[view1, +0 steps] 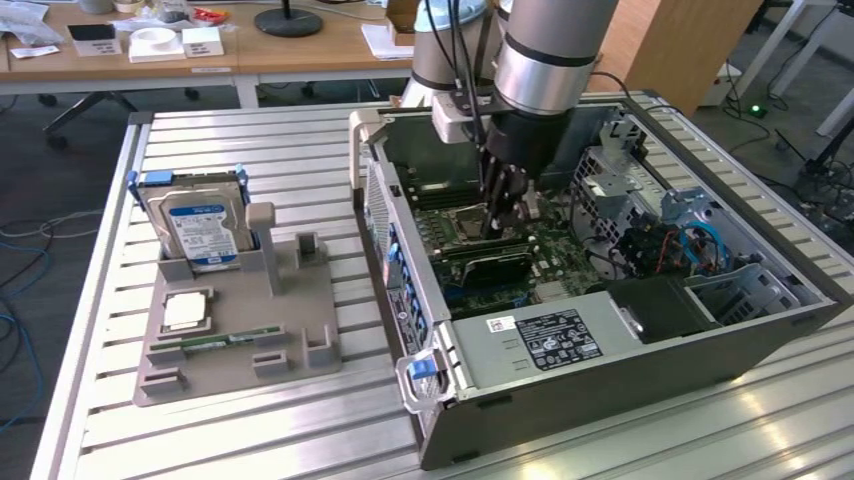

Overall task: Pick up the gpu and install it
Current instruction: 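Press down on the gpu until it lock into place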

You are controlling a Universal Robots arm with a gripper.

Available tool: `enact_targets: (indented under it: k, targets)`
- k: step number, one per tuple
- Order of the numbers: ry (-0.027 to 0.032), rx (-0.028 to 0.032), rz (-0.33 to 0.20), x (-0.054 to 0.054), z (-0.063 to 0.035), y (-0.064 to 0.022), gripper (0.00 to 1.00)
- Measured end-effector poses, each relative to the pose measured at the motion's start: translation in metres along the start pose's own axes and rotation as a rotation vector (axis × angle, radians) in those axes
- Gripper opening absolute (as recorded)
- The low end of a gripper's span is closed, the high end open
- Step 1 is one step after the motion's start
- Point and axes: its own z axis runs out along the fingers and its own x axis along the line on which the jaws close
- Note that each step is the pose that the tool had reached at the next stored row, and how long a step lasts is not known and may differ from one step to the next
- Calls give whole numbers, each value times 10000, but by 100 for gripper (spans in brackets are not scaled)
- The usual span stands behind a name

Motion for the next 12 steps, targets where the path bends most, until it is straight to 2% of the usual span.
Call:
enact_targets:
  k: [4,12]
  targets:
    - [18,0,1,-1,-70,1,11]
    - [20,0,1,-2,-85,1,11]
